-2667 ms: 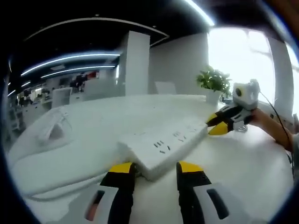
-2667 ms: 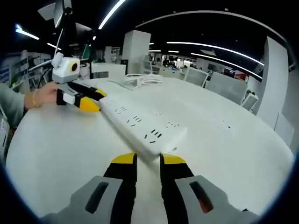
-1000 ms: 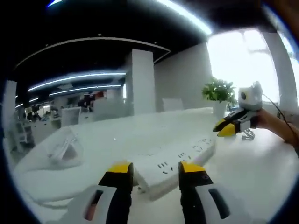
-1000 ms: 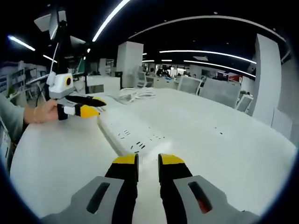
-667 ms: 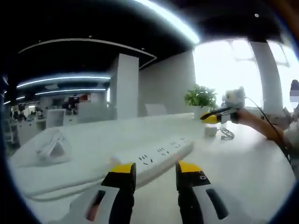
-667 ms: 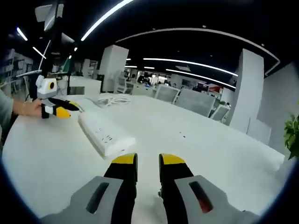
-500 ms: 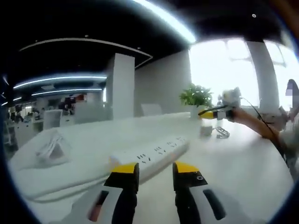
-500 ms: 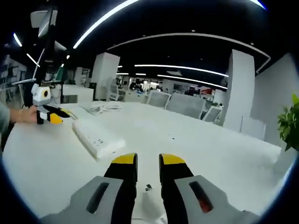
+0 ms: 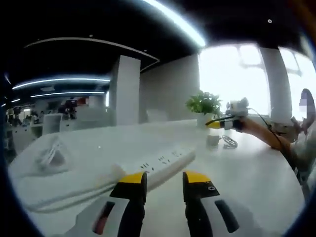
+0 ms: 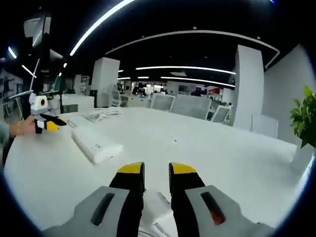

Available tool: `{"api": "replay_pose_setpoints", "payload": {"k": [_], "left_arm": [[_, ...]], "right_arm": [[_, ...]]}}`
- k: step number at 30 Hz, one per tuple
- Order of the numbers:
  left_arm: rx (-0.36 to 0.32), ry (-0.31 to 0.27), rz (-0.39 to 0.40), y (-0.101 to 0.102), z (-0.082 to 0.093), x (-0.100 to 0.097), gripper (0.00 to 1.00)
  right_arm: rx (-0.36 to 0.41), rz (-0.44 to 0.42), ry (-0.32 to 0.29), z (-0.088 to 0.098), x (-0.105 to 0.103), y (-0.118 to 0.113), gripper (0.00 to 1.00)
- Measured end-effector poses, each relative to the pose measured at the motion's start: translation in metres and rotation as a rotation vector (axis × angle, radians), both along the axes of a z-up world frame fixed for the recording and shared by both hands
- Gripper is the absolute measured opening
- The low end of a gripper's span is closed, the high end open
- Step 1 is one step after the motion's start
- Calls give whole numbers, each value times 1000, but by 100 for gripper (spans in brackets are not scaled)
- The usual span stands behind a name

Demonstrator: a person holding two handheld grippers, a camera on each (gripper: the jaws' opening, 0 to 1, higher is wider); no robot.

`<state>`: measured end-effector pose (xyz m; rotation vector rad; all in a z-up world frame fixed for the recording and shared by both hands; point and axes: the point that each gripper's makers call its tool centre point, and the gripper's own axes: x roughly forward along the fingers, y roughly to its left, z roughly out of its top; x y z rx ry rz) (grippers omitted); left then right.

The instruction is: Straighten the power strip on the desk, plug the charger into it

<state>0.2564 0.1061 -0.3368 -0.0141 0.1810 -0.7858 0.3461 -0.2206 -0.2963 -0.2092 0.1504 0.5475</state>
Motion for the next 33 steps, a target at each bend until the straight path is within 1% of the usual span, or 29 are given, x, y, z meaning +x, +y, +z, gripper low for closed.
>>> {"api": "replay_pose_setpoints", "payload": {"k": [2, 6, 9, 10, 12, 14, 15, 16, 18, 20, 22, 23, 25, 26, 27, 28, 29, 30, 31, 33], "left_arm": [[4, 0, -1, 0, 0, -1, 30], [34, -35, 14, -1, -2, 1, 30], [24, -52, 16, -2, -3, 4, 31], [2, -67, 11, -4, 0, 5, 32], [-58, -97, 4, -7, 12, 6, 35], [-149, -175, 9, -6, 31, 6, 36], [-188, -201, 14, -5, 38, 6, 37], [-210, -220, 13, -3, 43, 6, 38], [-196, -227, 26, 0, 43, 7, 40], [-146, -252, 46, 1, 40, 9, 40], [-140, -263, 51, 0, 41, 9, 40], [-146, -273, 54, 1, 43, 9, 40], [-205, -305, 57, 2, 54, 7, 40], [-277, -326, 46, 3, 63, 4, 39], [-332, -332, 47, 5, 68, 4, 39], [-367, -330, 50, 8, 72, 4, 38], [-385, -331, 62, 12, 74, 6, 38], [-387, -334, 78, 15, 74, 8, 38], [-383, -336, 92, 18, 73, 10, 39], [-350, -333, 120, 21, 68, 15, 40]], "right_arm": [[-4, -1, -2, 1, 0, -1, 19], [15, -13, 0, 1, 1, -4, 19], [23, -9, 6, -1, 1, -2, 19], [22, -7, 7, -1, 1, -2, 19], [22, -1, 6, -1, -1, 1, 19], [23, 5, 7, -2, -1, 2, 19], [18, 7, 8, -2, -1, 2, 19], [13, 7, 9, -2, -1, 2, 19], [7, 3, 10, -3, -1, 1, 19], [2, -2, 11, -2, -1, 0, 19], [-6, -3, 13, -3, -4, 1, 19], [5, 6, 19, -2, -5, 1, 19], [15, 23, 30, -2, -7, 2, 19], [15, 40, 39, -3, -9, 2, 19], [3, 76, 53, -5, -12, 3, 19], [-7, 109, 66, -8, -16, 4, 19], [-14, 131, 77, -10, -19, 3, 19], [-22, 159, 93, -13, -23, 3, 19], [-33, 191, 107, -17, -28, 4, 19], [-47, 208, 133, -25, -32, 3, 22]]}}
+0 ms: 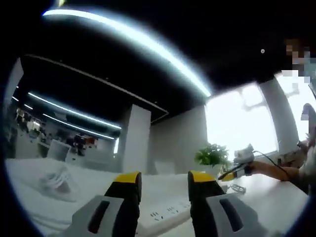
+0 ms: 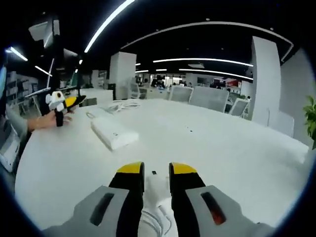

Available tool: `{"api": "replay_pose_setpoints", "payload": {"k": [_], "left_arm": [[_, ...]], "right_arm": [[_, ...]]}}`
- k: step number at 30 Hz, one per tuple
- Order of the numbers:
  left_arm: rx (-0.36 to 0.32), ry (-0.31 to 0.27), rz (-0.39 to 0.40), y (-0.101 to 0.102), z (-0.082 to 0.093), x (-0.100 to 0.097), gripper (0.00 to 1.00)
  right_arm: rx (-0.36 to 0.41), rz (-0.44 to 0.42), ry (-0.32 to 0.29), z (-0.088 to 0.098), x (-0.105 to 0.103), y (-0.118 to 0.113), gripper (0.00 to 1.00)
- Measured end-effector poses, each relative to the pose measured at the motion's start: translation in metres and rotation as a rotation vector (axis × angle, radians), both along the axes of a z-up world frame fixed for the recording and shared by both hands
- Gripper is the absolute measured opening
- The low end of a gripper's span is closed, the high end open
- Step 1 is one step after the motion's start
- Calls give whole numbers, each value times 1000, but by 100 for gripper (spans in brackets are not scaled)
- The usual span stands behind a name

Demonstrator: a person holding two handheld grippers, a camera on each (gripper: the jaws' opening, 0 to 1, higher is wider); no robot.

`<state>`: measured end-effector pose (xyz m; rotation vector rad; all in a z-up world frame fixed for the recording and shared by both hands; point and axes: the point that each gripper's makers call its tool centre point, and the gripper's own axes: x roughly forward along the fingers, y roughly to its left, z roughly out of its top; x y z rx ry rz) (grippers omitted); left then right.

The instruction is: Straighten the power strip on the desk, plug the charger into it

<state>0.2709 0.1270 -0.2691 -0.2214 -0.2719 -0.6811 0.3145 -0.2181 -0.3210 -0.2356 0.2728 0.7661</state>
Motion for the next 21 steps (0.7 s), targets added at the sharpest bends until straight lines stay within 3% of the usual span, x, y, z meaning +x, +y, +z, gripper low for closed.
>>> {"api": "replay_pose_setpoints", "payload": {"k": [3, 7, 12, 21], "left_arm": [[16, -11, 17, 0, 0, 1, 42], [59, -48, 43, 1, 0, 2, 51], [92, -34, 25, -4, -5, 2, 57], [98, 18, 30, 1, -12, 7, 56]], "right_arm": [[-64, -4, 23, -13, 1, -4, 28], [-81, -20, 34, -19, 5, -9, 34], [-81, -39, 59, -27, 9, -12, 34], [-70, -61, 122, -45, 13, -11, 33]]}}
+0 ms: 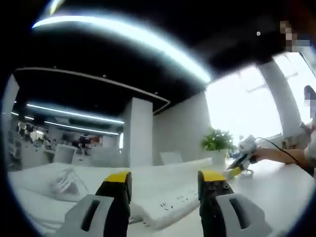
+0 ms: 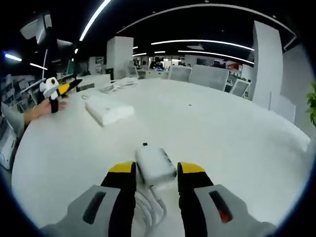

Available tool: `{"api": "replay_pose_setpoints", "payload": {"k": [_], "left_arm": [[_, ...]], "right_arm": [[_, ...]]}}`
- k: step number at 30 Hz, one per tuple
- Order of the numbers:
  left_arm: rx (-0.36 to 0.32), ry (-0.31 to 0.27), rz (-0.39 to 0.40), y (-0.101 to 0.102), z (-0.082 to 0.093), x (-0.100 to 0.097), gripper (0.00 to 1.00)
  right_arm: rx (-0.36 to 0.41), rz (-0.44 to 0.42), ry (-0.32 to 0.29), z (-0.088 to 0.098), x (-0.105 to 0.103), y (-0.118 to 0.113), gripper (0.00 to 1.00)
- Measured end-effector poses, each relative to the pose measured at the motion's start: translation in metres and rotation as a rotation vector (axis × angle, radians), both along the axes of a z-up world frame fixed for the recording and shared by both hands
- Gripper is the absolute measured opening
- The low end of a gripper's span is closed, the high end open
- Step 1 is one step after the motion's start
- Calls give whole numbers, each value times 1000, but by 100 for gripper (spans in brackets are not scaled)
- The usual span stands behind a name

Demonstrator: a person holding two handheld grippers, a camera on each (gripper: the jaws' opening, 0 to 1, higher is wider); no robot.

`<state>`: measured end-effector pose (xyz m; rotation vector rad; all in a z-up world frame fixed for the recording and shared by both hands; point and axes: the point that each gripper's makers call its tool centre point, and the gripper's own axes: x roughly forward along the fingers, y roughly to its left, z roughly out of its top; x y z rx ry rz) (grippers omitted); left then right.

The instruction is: Straighten the power strip on the desk, plug the charger into it

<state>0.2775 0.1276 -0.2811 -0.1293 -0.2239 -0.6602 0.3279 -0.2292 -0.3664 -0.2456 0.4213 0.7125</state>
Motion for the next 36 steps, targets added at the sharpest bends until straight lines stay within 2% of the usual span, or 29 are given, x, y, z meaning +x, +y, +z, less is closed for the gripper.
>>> {"api": "replay_pose_setpoints", "payload": {"k": [3, 7, 12, 23, 27, 32, 34, 36], "left_arm": [[-9, 7, -1, 1, 0, 1, 56], [44, 19, 1, -3, -9, 2, 55], [71, 11, -3, -5, -10, -1, 55], [76, 73, -19, -6, -18, -1, 53], [72, 129, -30, -6, -24, 0, 47], [37, 139, -42, -6, -19, -3, 40], [50, 139, -45, -8, -20, -4, 40], [97, 137, -50, -10, -23, -6, 35]], "right_arm": [[9, -1, -3, 0, -1, 2, 32], [25, -21, -12, 0, 4, 1, 32], [66, -34, 8, -2, 4, 2, 31], [86, -80, 35, -6, 5, 4, 30], [88, -85, 40, -6, 5, 4, 30], [92, -88, 45, -6, 6, 4, 30], [93, -87, 46, -6, 6, 4, 30], [92, -85, 45, -7, 4, 7, 30]]}}
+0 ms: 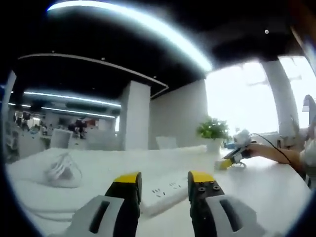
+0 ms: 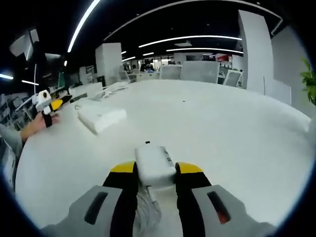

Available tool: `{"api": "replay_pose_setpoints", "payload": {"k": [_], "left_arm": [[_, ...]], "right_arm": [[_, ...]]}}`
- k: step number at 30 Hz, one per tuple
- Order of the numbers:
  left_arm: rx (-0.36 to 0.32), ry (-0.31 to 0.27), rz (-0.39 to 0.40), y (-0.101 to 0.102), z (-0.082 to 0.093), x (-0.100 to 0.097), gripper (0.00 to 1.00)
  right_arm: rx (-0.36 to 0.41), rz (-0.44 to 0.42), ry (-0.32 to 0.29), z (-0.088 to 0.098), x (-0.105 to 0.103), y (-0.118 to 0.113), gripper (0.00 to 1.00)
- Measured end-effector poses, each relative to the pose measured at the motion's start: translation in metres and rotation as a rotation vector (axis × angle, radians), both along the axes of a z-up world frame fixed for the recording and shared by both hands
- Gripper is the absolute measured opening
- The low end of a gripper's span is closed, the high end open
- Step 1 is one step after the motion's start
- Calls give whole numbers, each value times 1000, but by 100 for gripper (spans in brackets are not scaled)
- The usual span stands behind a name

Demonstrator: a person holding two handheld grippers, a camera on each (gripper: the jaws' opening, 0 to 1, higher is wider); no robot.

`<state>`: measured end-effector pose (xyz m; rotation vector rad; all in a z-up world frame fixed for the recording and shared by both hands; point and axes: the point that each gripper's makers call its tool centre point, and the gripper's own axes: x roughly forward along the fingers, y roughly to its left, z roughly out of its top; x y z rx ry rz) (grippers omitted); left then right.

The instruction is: Straighten the power strip on the desk, plug the charger into it

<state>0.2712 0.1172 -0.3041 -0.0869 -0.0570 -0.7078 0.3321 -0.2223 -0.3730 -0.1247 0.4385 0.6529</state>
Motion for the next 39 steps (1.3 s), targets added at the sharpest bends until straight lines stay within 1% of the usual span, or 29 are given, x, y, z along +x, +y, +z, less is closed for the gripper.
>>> {"api": "replay_pose_setpoints", "payload": {"k": [2, 4, 6, 7, 9, 10, 14, 16, 19, 21, 23, 28, 32, 34, 38, 39], "left_arm": [[18, 7, 5, -1, -2, -1, 27], [23, 24, -4, -3, -4, -3, 27], [44, 46, -2, -4, -6, -4, 26], [56, 37, 1, -4, -6, -5, 25], [79, 28, 6, -5, -5, -6, 17], [91, 26, 5, -5, -5, -7, 15], [108, 22, 6, -6, -6, -9, 15], [112, 35, 5, -6, -9, -9, 15], [112, 47, 0, -5, -11, -9, 15], [135, 39, -3, -6, -10, -10, 15], [169, 13, 1, -6, -9, -11, 15], [176, 19, -5, -5, -10, -11, 15], [161, 26, -12, -6, -9, -12, 16], [169, 27, -9, -5, -10, -12, 16], [172, 18, -12, -5, -9, -12, 16], [182, 11, -8, -5, -9, -12, 16]], "right_arm": [[-1, 2, 0, -1, -3, 4, 30], [0, 4, 2, -1, -4, 5, 30], [0, 6, 3, -1, -4, 6, 30], [0, 6, 3, -1, -3, 6, 30], [2, 4, 6, -1, -3, 5, 30], [3, 2, 7, -1, -3, 5, 30], [6, -2, 11, -1, -2, 5, 30], [4, -4, 12, -1, -2, 4, 30], [-19, -5, 1, 0, -1, 5, 29], [-24, -3, 0, 0, -1, 5, 29], [-29, -3, -2, 0, 0, 5, 29], [-48, -1, -11, 1, 1, 5, 29], [-53, 0, -14, 0, -2, 9, 29], [-56, -1, -18, 0, -4, 11, 29], [-63, 6, -25, 2, -4, 11, 28], [-66, 8, -27, 2, -4, 12, 28]]}}
